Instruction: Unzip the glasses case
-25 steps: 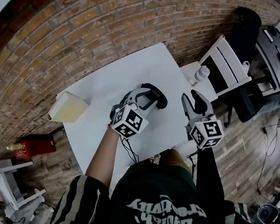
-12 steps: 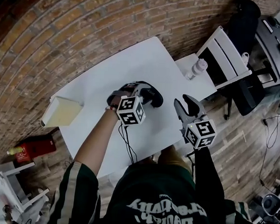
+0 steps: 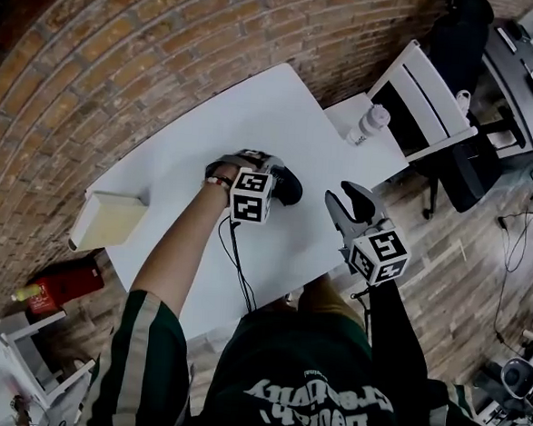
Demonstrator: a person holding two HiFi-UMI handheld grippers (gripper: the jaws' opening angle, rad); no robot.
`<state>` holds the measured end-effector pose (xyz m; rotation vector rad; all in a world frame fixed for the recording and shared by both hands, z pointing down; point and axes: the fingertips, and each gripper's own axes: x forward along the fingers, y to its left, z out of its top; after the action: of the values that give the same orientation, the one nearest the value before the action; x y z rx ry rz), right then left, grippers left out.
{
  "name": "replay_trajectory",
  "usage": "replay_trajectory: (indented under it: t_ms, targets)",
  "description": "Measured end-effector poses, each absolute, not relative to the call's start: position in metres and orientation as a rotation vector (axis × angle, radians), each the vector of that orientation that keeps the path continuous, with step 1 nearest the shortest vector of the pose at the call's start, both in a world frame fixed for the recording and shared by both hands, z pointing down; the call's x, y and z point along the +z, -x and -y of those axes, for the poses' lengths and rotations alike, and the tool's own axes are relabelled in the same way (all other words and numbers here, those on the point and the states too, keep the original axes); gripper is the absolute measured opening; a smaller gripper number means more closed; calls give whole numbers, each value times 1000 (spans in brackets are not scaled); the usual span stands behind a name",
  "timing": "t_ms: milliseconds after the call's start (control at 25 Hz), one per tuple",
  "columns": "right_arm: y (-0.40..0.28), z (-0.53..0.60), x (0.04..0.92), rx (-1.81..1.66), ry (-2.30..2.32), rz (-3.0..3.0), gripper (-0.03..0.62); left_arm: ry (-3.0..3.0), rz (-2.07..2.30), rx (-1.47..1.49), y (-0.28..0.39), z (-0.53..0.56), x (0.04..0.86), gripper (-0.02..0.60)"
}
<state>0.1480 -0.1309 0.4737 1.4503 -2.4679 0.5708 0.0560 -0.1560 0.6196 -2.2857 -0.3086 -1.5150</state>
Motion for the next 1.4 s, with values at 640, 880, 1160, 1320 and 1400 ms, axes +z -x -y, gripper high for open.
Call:
replay_trajectory:
  t_ms: [640, 880, 1160, 1320, 1400]
  targets:
    - [-112, 110, 515, 605, -1262, 2415, 164, 2403, 126, -1603, -37, 119, 623, 302]
    - [-102, 79, 554, 700, -1181, 2332, 163, 2414, 28, -1611, -23, 102, 625, 285]
    - [-82, 61, 595, 765, -1106, 2257, 162, 2379, -72, -1599, -20, 99, 632, 293]
    - [-70, 57, 616, 827, -1103, 2208, 161, 2393, -134, -1547, -22, 99, 631, 296]
    - [-63, 57, 623, 853, -1100, 2195, 161, 2405, -155, -1534, -22, 98, 631, 298]
